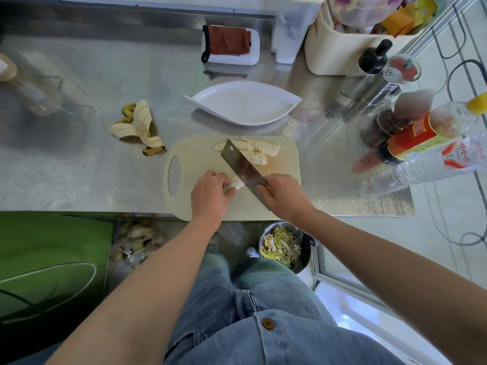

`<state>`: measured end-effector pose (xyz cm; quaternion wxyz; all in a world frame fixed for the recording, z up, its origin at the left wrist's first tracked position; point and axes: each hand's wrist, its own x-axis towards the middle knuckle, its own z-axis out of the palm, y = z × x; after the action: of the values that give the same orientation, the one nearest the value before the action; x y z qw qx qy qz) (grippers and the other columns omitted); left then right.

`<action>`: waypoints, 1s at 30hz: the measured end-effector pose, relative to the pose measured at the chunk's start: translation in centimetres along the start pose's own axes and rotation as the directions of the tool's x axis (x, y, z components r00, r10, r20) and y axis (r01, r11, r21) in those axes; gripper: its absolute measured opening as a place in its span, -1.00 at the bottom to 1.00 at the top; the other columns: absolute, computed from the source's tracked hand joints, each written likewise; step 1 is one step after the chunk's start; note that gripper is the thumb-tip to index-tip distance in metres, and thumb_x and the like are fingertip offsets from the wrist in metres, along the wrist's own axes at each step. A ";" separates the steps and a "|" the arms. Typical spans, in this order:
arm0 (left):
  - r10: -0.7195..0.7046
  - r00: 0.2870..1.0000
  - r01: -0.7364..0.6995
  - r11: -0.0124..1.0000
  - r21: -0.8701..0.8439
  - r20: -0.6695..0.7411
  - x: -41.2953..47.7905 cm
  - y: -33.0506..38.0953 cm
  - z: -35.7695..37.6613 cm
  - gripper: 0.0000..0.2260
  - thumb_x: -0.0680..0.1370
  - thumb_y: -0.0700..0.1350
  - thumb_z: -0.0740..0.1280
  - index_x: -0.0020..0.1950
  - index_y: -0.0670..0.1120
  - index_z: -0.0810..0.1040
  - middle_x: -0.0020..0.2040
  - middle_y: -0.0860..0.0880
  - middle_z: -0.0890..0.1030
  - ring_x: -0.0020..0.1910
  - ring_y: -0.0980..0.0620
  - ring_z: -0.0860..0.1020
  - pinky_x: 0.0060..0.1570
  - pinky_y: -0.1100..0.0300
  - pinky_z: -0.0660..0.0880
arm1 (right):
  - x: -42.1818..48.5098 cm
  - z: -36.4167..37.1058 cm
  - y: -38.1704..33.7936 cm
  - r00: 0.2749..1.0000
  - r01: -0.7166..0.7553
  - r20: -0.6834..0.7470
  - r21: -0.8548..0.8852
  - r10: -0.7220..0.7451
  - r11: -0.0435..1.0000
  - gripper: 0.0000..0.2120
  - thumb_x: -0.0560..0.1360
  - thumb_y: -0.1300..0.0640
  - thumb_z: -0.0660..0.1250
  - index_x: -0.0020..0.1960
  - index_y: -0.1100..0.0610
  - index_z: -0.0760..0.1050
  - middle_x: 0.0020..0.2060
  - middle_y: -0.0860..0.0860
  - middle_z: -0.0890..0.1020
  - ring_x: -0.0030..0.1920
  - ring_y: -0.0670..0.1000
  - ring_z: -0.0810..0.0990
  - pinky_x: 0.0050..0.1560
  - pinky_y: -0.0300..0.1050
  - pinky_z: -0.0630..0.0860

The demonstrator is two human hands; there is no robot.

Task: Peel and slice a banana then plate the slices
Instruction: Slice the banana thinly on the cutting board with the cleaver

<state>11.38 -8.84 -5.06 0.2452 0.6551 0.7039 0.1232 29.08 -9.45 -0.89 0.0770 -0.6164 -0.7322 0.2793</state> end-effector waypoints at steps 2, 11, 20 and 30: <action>0.000 1.000 0.000 1.000 0.000 0.002 0.0 0.0 0.0 -0.83 0.50 -0.05 0.41 0.05 -0.06 0.62 -0.04 -0.05 0.54 -0.15 -0.03 0.52 -0.16 0.14 0.45 | 0.1 -0.1 0.0 1.000 0.005 0.000 -0.010 -0.005 1.000 -0.72 0.55 0.14 0.19 -0.28 0.25 0.43 -0.35 0.14 0.51 -0.34 0.14 0.47 -0.32 0.03 0.40; -0.004 1.000 0.004 1.000 -0.003 0.006 0.0 0.1 0.0 -0.84 0.50 -0.05 0.40 0.04 -0.05 0.62 -0.05 -0.05 0.54 -0.14 -0.05 0.52 -0.12 0.06 0.51 | 0.2 0.2 0.0 0.999 -0.018 0.036 -0.038 0.020 0.999 -0.74 0.56 0.11 0.18 -0.21 0.25 0.48 -0.29 0.11 0.54 -0.28 0.12 0.50 -0.29 -0.01 0.44; -0.001 1.000 0.001 1.000 0.008 0.010 -0.1 0.1 -0.1 -0.83 0.50 -0.05 0.40 0.06 -0.06 0.61 -0.05 -0.05 0.53 -0.13 -0.05 0.52 -0.14 0.08 0.50 | 0.0 0.3 0.0 0.999 -0.026 0.043 -0.028 0.028 0.999 -0.73 0.55 0.14 0.18 -0.31 0.17 0.34 -0.39 0.06 0.43 -0.37 0.09 0.41 -0.34 -0.11 0.24; 0.003 1.000 -0.003 1.000 0.005 0.003 -0.1 0.1 -0.1 -0.84 0.50 -0.06 0.40 0.06 -0.06 0.62 -0.04 -0.05 0.54 -0.14 -0.04 0.53 -0.15 0.11 0.49 | 0.2 0.4 0.1 1.000 -0.002 0.015 -0.038 0.003 0.999 -0.74 0.55 0.13 0.18 -0.23 0.25 0.48 -0.32 0.11 0.52 -0.30 0.12 0.48 -0.31 -0.03 0.38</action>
<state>11.39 -8.95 -4.89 0.2444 0.6570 0.7028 0.1208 28.91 -9.38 -1.29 0.0595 -0.6165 -0.7372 0.2702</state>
